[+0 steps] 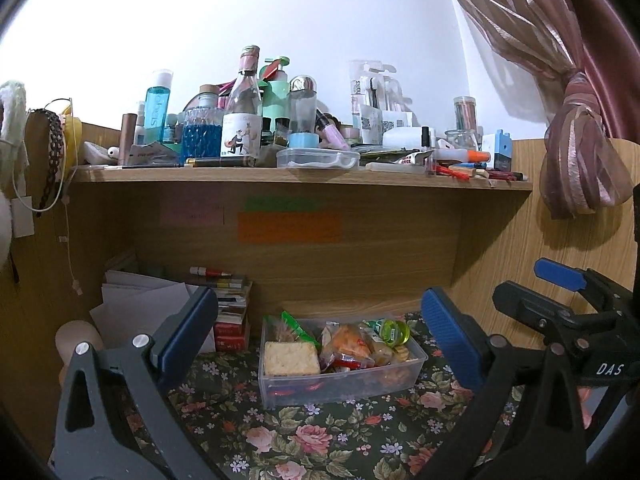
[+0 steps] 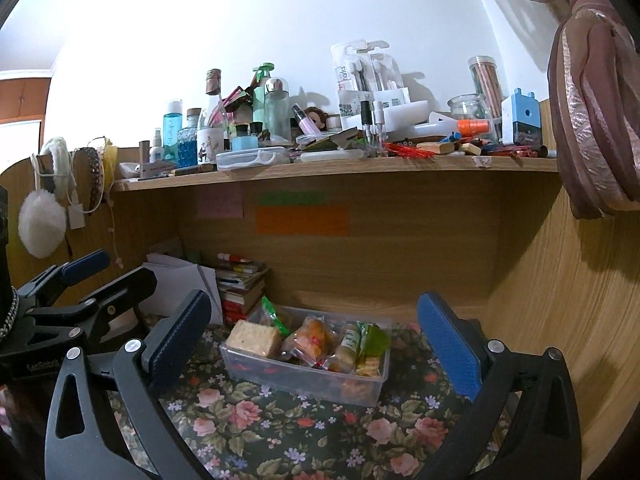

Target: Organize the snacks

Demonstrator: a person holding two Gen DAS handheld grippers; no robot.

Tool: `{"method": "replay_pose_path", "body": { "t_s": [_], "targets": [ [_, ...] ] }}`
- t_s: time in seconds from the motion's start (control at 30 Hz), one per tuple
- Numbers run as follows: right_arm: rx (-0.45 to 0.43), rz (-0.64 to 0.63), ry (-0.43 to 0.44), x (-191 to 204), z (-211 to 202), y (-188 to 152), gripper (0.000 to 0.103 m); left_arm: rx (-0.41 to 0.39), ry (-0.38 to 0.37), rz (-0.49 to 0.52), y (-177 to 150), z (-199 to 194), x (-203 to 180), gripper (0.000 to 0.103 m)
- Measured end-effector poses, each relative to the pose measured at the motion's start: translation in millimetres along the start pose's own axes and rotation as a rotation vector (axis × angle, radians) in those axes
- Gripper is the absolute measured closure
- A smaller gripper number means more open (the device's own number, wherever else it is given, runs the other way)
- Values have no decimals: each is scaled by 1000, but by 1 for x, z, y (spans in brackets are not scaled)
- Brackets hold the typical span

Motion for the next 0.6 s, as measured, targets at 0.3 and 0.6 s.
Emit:
{"method": "replay_pose_path", "body": {
  "t_s": [0.3,0.6],
  "targets": [
    [-2,0,-8,0,1,1,0,3,-1,-9,0,2,1,0],
    [0,1,-5,-2,2,0,0,5,-4,-12,0,3,1,0]
  ]
}}
Point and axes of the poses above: each gripper's, at about its wrist camera, not at the fingertips, and z roughly the way its jaws point, x to its left, y to its top, the point moved 2 cm from there along z, roughly the way its jaws point, and after that the axes turned 11 degrees about -y, right-handed, at the moved point
